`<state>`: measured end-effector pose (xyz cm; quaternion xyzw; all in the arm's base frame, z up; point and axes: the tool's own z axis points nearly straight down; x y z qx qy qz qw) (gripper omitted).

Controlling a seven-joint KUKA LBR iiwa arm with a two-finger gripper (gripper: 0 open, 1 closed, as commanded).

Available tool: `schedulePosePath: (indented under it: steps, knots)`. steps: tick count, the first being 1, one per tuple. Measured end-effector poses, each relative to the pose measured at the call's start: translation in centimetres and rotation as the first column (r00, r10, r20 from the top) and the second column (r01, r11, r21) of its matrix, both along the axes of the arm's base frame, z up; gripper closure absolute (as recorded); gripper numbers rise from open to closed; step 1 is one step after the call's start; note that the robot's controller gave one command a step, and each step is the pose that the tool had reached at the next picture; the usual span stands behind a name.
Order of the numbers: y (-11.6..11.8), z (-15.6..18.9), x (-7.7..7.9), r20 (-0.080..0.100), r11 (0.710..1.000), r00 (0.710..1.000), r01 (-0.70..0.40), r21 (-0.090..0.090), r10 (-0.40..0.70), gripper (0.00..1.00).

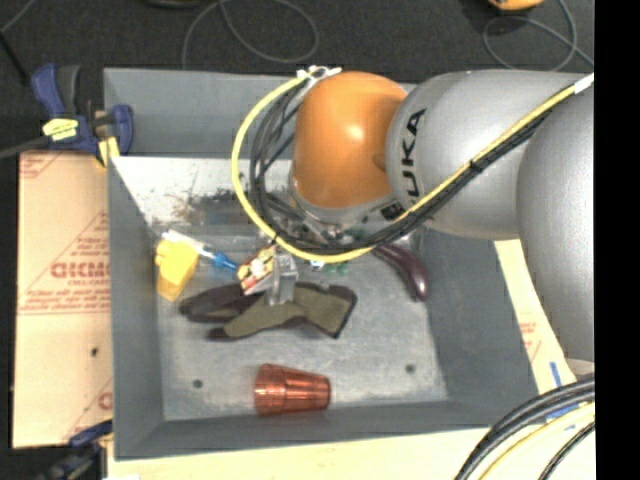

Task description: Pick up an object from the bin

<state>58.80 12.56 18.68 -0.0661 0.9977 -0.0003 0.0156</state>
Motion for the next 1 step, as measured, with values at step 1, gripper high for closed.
schedulePosePath:
  steps: [1]
  knots:
    - [0.97, -3.85, 2.16, 0.007, 0.996, 0.996, 0.092, 0.005, -0.092, 1.0]
